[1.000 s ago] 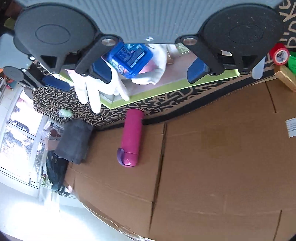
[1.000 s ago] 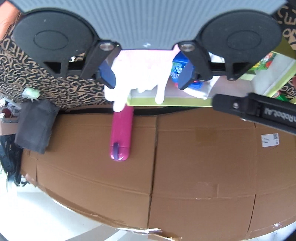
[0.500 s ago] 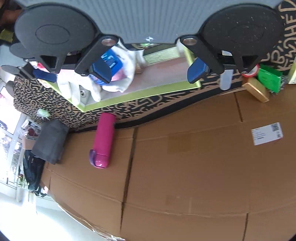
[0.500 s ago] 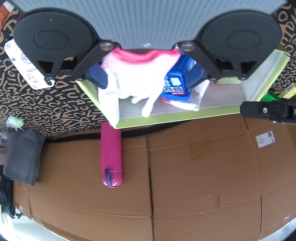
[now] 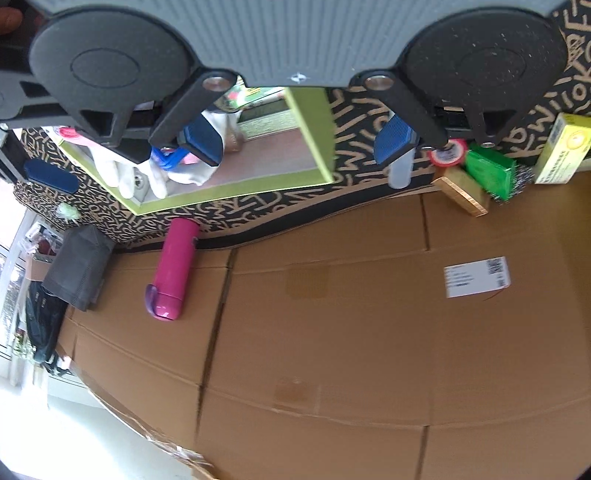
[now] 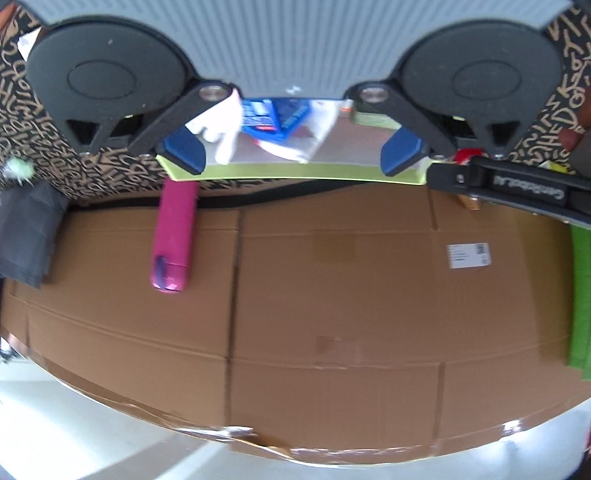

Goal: Organize objects
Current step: 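Move both grippers back to the pile toward the red tape and clear case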

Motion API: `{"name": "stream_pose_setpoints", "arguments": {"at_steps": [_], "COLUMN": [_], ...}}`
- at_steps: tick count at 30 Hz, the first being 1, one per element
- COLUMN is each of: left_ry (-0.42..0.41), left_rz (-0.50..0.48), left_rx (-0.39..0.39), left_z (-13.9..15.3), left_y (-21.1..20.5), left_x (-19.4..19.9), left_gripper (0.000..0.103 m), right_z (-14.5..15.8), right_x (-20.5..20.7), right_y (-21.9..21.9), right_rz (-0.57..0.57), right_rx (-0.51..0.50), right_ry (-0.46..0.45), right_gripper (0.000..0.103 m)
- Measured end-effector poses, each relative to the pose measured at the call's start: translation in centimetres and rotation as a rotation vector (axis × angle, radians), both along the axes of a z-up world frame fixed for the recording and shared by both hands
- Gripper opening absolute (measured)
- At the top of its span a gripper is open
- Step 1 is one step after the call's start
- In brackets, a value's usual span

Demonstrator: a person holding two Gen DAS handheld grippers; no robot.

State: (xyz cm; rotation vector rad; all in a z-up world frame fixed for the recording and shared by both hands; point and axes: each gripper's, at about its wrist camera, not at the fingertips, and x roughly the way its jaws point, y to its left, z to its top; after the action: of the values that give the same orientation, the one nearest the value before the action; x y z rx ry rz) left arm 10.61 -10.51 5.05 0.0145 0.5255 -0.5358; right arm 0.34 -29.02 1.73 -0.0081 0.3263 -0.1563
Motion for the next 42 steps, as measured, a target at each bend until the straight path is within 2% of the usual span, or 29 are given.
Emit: {"name": "stream_pose_setpoints", "arguments": {"at_steps": [9,16,23,28,33,36,37,39,42], "left_ry": [0.048,0.097,0.094,0.094,0.116,0.137,0.143,0.155,0.155], "left_rz": [0.092,0.177,0.273,0.345,0.405,0.425,0.426,0.428,0.421], "left_rx": [-0.016,-0.047,-0.054,-0.058,-0.07,-0.088,-0.095,-0.105,-0.101], "left_z": [-0.5,-2.4,-3.4,-3.9,-4.9,-5.5,-5.7,-5.9,-6.1], "left_y": [4.3,9.0,13.2,15.6,17.9,18.7,18.9,19.0,18.8], "left_x": [0.5,0.1,0.1,0.4,1.1,1.7,1.9,2.4,3.1], "left_gripper": [0.092,0.092,0.092,0.092,0.092,0.092,0.092,0.092,0.092], "right_z": [0.0,-0.3,-0.9,-1.7,-3.2,-4.7,-5.2,-6.3,-7.6], "right_x": [1.3,2.4,3.9,5.1,6.8,8.4,8.8,9.9,11.8], "right_y": [4.0,6.7,10.2,13.2,15.3,16.5,17.0,18.2,18.8], "right_rz": [0.122,0.222,0.351,0.467,0.511,0.473,0.45,0.391,0.366], "right_rx": [-0.024,0.004,0.025,0.075,0.084,0.043,0.006,-0.088,-0.105], "right_ry": [0.019,0.042,0.071,0.111,0.165,0.19,0.185,0.182,0.238], "right_gripper": [0.103,0.103,0.103,0.103,0.103,0.103,0.102,0.09,0.076]}}
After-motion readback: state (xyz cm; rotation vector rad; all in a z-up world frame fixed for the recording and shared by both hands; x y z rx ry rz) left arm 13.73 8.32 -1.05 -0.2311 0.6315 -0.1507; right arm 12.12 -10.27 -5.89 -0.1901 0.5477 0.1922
